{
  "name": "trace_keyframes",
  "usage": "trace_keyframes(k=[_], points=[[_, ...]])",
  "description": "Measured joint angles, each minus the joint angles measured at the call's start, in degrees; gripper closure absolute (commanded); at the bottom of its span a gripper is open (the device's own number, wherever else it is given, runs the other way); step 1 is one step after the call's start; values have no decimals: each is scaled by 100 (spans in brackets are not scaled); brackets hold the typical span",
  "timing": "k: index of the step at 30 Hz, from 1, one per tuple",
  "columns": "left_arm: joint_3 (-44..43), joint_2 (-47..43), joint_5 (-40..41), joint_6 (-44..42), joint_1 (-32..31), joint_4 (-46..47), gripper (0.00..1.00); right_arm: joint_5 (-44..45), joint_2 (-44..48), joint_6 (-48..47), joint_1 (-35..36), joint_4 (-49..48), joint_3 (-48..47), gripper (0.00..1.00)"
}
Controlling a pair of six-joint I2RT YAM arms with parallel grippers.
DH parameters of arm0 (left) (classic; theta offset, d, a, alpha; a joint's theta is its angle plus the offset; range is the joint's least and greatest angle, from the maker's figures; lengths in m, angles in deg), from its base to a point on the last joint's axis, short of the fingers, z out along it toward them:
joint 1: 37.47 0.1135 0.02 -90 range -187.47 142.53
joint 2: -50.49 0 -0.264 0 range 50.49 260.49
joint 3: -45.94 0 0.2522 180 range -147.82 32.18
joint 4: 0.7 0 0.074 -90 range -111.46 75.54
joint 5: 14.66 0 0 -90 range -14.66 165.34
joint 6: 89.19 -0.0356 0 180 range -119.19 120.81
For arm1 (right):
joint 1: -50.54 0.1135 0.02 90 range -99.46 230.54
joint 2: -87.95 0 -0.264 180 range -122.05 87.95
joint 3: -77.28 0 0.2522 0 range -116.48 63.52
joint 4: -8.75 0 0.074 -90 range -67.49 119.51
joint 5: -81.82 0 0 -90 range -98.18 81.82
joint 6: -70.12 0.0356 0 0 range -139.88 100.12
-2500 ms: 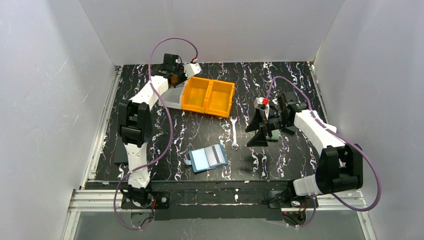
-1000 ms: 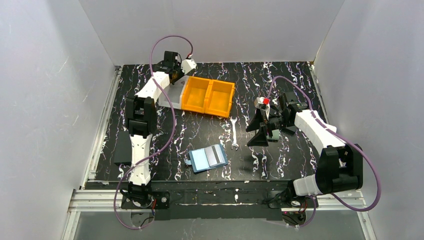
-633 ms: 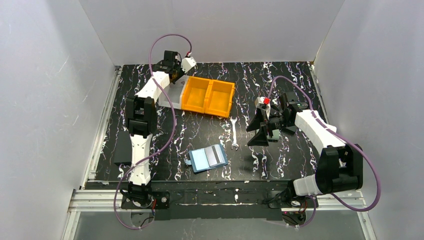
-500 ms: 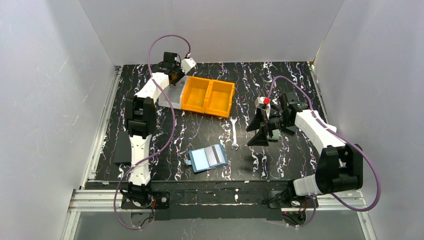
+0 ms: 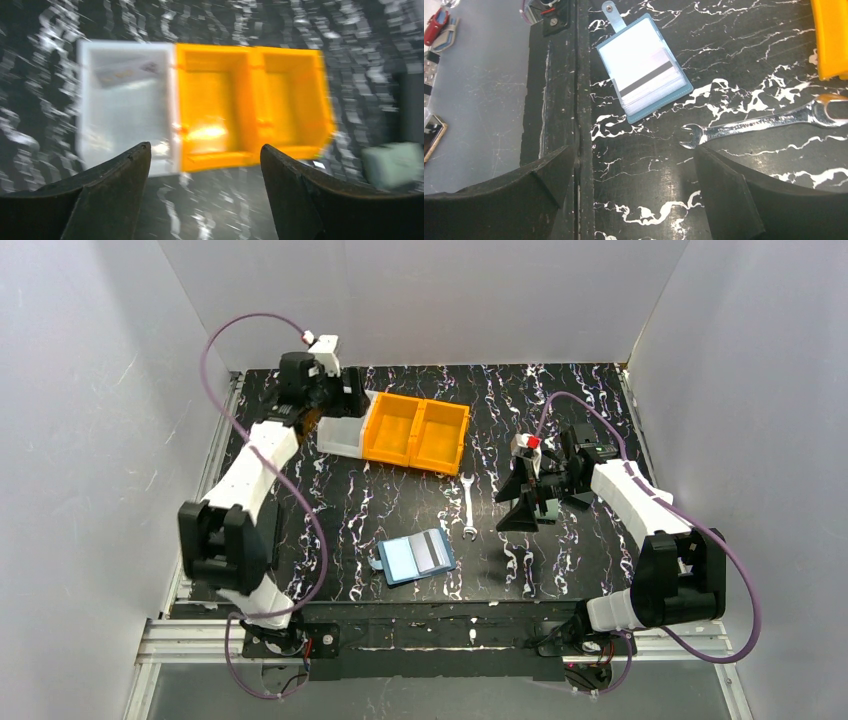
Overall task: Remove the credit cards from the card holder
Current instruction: Place the credit card in the storage box, then remove the credit card from the card holder.
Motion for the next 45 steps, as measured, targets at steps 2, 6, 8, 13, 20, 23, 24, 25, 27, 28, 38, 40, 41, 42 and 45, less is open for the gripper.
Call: trace_keyframes(k=[2,6,8,13,20,23,24,25,27,28,38,40,41,42,45], points=[[564,-603,-466,866,31,280,20,61,0,-4,-59,-2,4,2],[2028,-1475,-1290,2157,66,798,20,162,0,-17,-122,-9,44,2],[2745,-1825,-1480,2546,35,772,20,221,2,-20,-142,-22,44,2],[3517,-3082,-1449,2874,-286,52,20,361,2,-20,-146,-39,46,2],[3810,-5174,-1115,3141,-1132,-345,22,470,136,-39,-153,-98,208,2],[3998,-5381,-938,3311,-1482,-603,22,501,219,-39,-153,-157,251,2],[4048,-5396,-822,3373,-1626,-719,22,505,240,-39,-153,-170,260,2],[4109,-5392,-706,3418,-1779,-815,22,505,256,-42,-153,-177,271,2],[4229,-5414,-472,3517,-2105,-1021,22,503,269,-44,-153,-199,302,2],[4282,-5440,-352,3582,-2291,-1104,22,503,271,-48,-153,-199,319,2],[4339,-4970,844,4089,-3783,-1303,22,481,291,-136,-157,-306,459,2],[4343,-4826,946,4164,-3899,-1263,22,476,291,-144,-155,-315,472,2],[4371,-4802,988,4194,-3921,-1200,22,476,291,-146,-155,-315,483,2],[4415,-4806,1021,4247,-3934,-1128,22,479,291,-149,-155,-313,490,2],[4649,-4889,1067,4415,-3941,-804,21,461,291,-149,-157,-315,494,2]])
